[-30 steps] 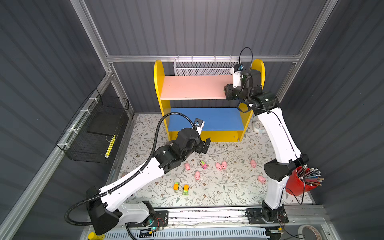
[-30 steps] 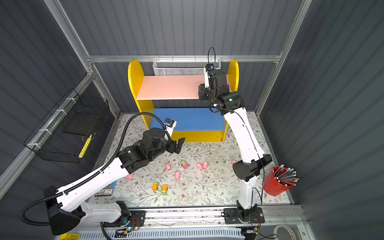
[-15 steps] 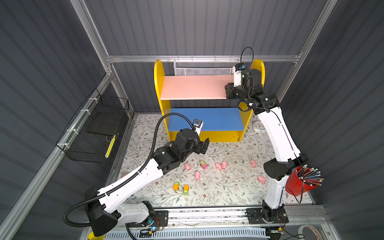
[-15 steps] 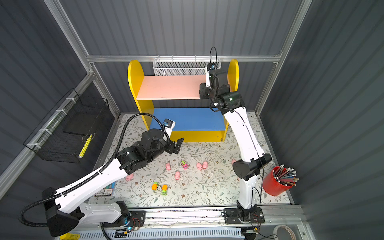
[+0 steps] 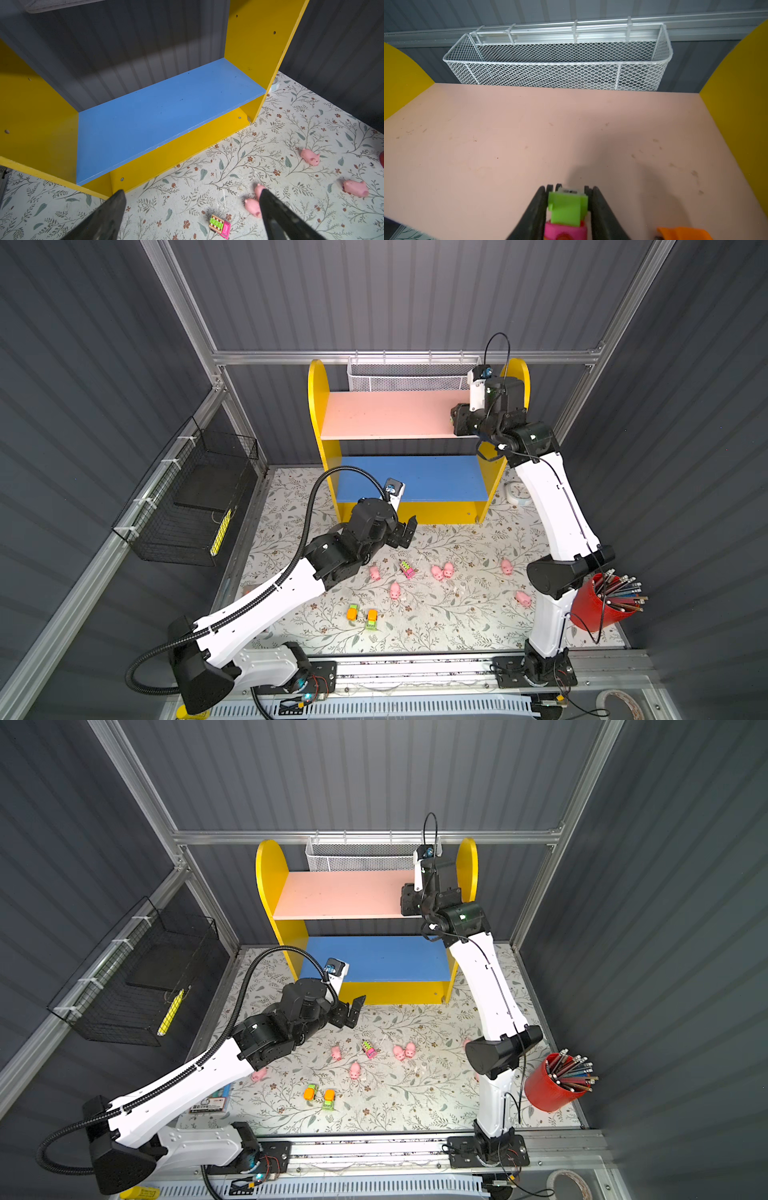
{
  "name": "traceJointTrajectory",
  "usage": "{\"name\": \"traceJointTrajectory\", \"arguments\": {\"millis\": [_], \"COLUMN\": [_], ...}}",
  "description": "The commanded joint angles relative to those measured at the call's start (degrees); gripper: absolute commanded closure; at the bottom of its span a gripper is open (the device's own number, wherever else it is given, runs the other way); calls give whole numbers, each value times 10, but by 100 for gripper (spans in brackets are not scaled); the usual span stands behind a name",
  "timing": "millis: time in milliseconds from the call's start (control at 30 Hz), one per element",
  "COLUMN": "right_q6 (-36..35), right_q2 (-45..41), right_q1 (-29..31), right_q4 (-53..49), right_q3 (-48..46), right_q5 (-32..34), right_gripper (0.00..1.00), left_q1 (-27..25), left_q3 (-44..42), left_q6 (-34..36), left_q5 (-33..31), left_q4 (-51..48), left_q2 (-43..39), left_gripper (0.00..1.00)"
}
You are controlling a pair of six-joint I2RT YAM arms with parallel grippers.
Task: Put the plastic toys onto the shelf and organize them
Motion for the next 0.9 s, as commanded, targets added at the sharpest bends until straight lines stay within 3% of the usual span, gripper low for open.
{"name": "traceJointTrajectory", "arguments": {"millis": [0,867], "right_q6": [10,23], "right_q2": [16,19], "right_q1": [-4,-9], "right_q4": [-14,-10], "right_q3": [7,18], "right_q5": [-7,-8], "right_gripper": [65,59], "left_q1": [-3,-3], "left_q3": [-4,-1], "left_q6": [13,19], "left_q5": [-9,-15], "left_q4": [5,-3], "left_q2": [-14,-29], "left_gripper": [0,0]}}
